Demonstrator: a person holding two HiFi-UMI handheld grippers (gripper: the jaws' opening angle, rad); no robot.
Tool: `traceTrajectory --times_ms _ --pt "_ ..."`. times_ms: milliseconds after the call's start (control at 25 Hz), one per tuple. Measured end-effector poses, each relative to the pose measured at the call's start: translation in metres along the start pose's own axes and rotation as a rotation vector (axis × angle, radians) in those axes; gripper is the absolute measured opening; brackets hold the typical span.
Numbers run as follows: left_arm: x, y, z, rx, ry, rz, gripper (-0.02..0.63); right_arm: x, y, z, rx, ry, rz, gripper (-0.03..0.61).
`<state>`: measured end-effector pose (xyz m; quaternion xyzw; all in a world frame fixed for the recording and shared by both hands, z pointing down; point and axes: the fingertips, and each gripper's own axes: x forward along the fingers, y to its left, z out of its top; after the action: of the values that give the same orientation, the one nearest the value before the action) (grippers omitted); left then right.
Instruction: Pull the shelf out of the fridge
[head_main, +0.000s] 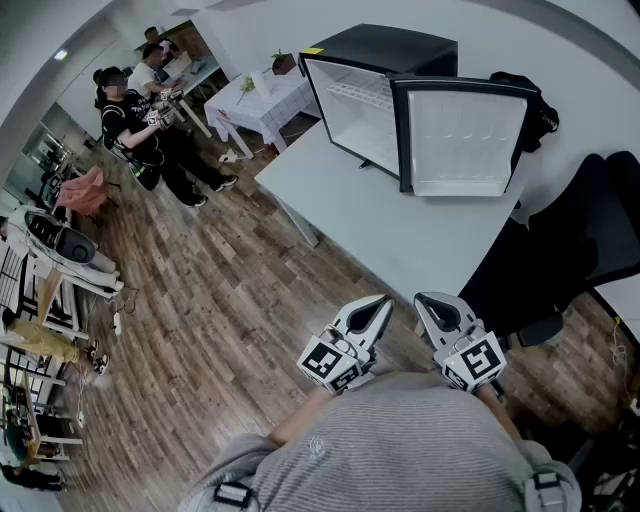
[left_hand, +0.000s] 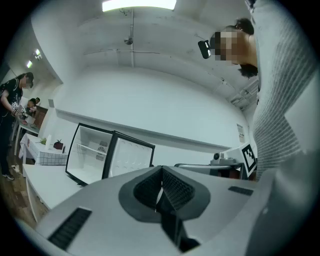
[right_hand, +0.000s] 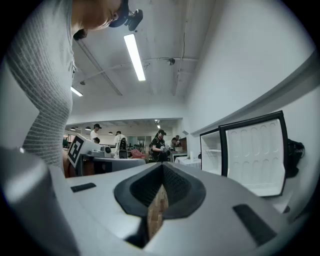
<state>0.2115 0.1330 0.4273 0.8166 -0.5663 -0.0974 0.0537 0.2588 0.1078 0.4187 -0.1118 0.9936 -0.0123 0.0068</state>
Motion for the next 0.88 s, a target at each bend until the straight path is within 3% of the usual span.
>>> traceTrajectory --times_ms 560,880 --pt "-0.007 -0.001 -0.002 0.006 -0.009 0.000 0.011 0.001 0.010 0.000 -0.002 -0.003 0.028 0.012" --pt "-0.011 0.001 -0.001 0.006 -0.020 0.003 0.011 0.002 0.022 0.010 0.024 -0.080 0.081 0.012"
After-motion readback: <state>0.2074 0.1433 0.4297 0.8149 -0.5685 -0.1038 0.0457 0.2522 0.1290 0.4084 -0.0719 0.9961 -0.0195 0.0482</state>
